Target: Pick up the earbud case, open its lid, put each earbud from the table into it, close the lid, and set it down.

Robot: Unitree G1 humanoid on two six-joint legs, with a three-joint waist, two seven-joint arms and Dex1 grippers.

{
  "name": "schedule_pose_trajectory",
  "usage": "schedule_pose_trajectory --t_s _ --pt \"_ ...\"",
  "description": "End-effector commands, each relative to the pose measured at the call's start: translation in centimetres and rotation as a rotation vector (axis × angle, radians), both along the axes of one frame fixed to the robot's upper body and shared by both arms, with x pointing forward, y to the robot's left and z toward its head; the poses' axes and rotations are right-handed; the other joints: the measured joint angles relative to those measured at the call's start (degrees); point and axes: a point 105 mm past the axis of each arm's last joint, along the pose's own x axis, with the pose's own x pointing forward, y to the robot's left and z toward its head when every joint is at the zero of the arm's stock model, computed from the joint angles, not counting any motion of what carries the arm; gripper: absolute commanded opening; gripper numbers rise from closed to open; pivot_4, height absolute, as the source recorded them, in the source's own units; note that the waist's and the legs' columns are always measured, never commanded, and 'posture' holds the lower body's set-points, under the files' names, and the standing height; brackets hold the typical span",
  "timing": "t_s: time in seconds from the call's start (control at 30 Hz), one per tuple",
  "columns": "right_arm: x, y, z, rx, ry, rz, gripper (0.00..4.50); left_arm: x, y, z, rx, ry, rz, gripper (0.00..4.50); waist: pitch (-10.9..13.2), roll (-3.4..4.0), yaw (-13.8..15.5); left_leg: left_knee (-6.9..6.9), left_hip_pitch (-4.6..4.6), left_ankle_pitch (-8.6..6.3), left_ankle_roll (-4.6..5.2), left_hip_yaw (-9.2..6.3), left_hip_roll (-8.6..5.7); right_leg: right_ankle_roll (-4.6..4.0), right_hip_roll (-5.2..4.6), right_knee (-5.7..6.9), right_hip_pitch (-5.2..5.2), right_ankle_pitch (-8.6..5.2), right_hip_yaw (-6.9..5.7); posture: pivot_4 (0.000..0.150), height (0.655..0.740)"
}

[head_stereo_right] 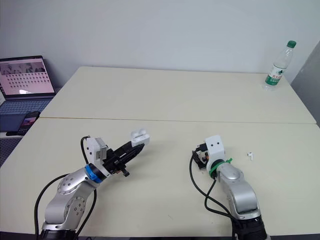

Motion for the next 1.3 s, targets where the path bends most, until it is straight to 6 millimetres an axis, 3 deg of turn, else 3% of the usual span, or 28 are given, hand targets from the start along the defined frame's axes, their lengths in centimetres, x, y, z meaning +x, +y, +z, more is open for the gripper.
schedule_pose_trajectory --t_s 0.03,0.23,0.3,0.63,0.77,0.9,1.17,1.3 --pt "-0.1 0.1 -0.4 -0.039 -0.015 0.006 3.30 0.0 0.0 0.9 0.006 -0.043 -0.008 0.77 0.0 0.00 0.0 0.00 0.00 0.00 0.00 0.00 0.00 0.00 0.01 0.00 0.00 0.00 0.00 0.150 0.7362" --pt "-0.6 -0.1 -1.3 -0.083 -0.001 0.033 1.11 0.1 0.0 0.9 0.006 -0.045 -0.010 0.77 0.0 -0.06 0.0 0.00 0.00 0.00 0.00 -0.02 0.01 0.00 0.11 0.00 0.01 0.00 -0.01 0.150 0.7362" --pt "-0.7 -0.2 -1.3 -0.086 -0.002 0.036 0.74 0.0 0.0 0.9 0.007 -0.045 -0.010 0.77 -0.1 -0.11 0.0 0.00 0.00 0.00 0.00 -0.02 0.00 0.00 0.11 -0.01 0.03 0.00 0.00 0.150 0.7362" --pt "-0.4 -0.8 -0.1 -0.081 -0.049 0.099 0.74 0.0 -0.1 0.9 0.006 -0.042 -0.011 0.77 -0.1 -0.16 0.2 0.02 0.00 0.00 0.00 -0.03 -0.04 0.01 0.10 -0.03 0.05 -0.01 -0.02 0.150 0.7362" --pt "-0.8 -1.4 2.2 -0.089 -0.104 0.301 0.74 -0.1 0.0 0.8 0.007 -0.040 -0.009 0.77 -0.1 -0.14 0.2 0.02 -0.02 0.00 0.00 -0.02 -0.05 0.01 0.11 -0.04 0.05 -0.01 -0.01 0.150 0.7362" --pt "-3.4 -3.3 3.6 -0.166 -0.069 0.630 0.74 -0.2 -0.1 0.7 0.006 -0.037 -0.010 0.77 0.0 -0.11 0.2 0.03 -0.04 -0.01 0.01 -0.02 -0.09 0.05 0.13 -0.10 0.06 0.00 -0.03 0.150 0.7362" --pt "-8.8 -9.5 1.9 -0.434 0.123 1.158 0.74 -0.3 -0.4 0.5 0.001 -0.034 -0.015 0.77 0.0 -0.16 0.2 -0.01 0.05 -0.01 0.02 -0.14 -0.02 0.03 0.24 -0.14 0.17 -0.03 -0.08 0.150 0.7362" --pt "-9.0 -10.7 1.3 -0.454 0.158 1.228 0.74 -0.6 -0.3 0.3 0.001 -0.031 -0.008 0.77 0.1 -0.27 0.0 0.01 0.25 -0.01 0.03 0.01 0.04 0.03 0.23 -0.10 0.26 -0.03 0.04 0.150 0.7362"
